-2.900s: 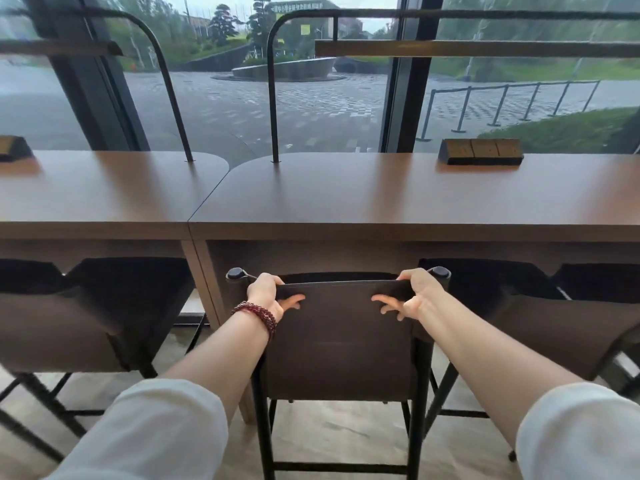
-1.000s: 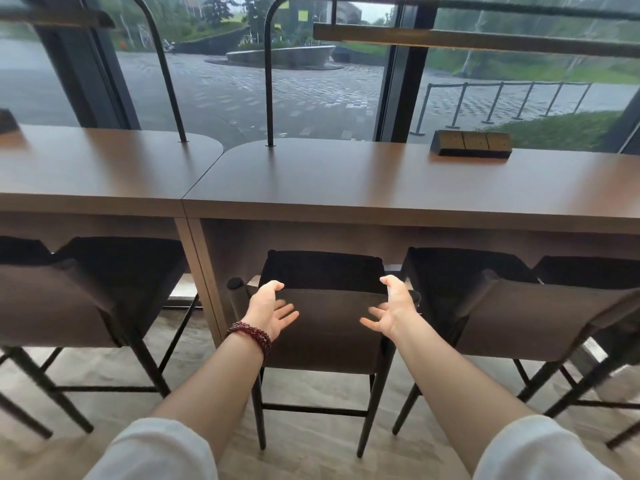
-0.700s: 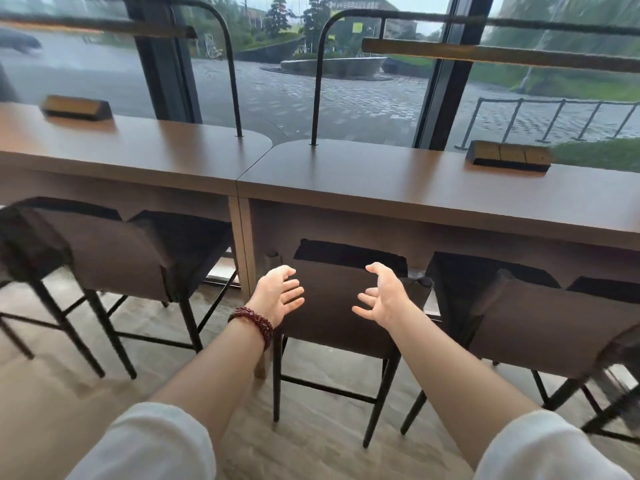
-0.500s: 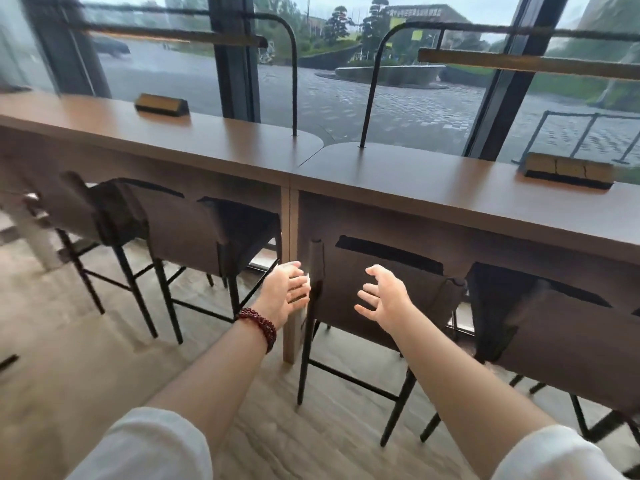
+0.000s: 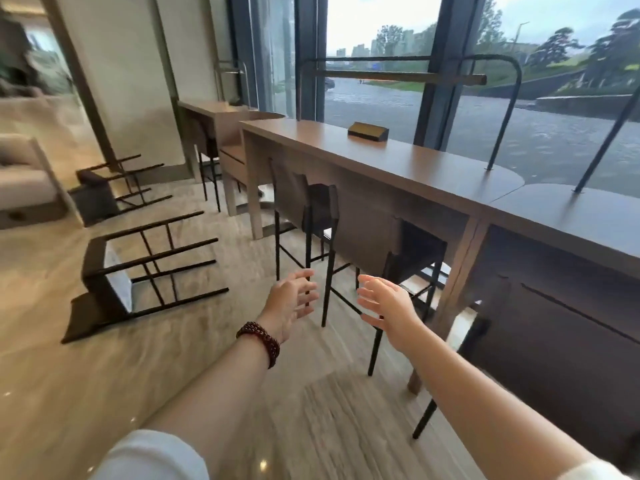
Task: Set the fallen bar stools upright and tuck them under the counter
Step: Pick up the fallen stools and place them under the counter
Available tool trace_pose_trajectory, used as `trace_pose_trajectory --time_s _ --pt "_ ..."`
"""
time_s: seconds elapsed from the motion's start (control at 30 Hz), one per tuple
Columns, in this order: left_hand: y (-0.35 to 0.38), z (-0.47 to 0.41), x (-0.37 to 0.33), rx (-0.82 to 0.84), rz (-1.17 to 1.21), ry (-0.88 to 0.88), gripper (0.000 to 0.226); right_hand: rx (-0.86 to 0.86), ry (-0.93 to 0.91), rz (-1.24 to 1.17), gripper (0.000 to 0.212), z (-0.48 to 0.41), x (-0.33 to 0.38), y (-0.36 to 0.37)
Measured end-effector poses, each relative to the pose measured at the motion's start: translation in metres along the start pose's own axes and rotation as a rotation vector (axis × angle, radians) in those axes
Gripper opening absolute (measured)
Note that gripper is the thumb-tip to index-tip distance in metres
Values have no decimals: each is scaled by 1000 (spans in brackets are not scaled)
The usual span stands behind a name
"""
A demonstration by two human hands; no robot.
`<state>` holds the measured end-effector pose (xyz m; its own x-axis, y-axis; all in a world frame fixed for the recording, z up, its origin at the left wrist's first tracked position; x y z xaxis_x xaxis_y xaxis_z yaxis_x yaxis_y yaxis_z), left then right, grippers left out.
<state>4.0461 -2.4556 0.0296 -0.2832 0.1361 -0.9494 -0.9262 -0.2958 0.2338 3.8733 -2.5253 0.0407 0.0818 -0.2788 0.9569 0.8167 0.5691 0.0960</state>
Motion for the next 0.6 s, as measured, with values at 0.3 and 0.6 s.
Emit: trace_pose_trajectory --time_s 0.3,0.6 --pt "-195 81 -46 -274 30 97 21 279 0 57 29 -48 -2 221" --pt "-363 143 -79 -422 30 141 22 439 5 72 37 -85 -11 410"
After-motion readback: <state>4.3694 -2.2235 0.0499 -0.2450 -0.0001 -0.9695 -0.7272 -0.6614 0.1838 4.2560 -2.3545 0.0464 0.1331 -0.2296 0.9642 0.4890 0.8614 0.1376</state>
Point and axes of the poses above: each hand's wrist, its own z-axis away from the middle knuckle, its own y-axis out of the palm, x = y × z, the point moved 6 cm from there along -z, towards the middle knuckle, and after that the axes turned 15 degrees about x, right-handed, at the moved point
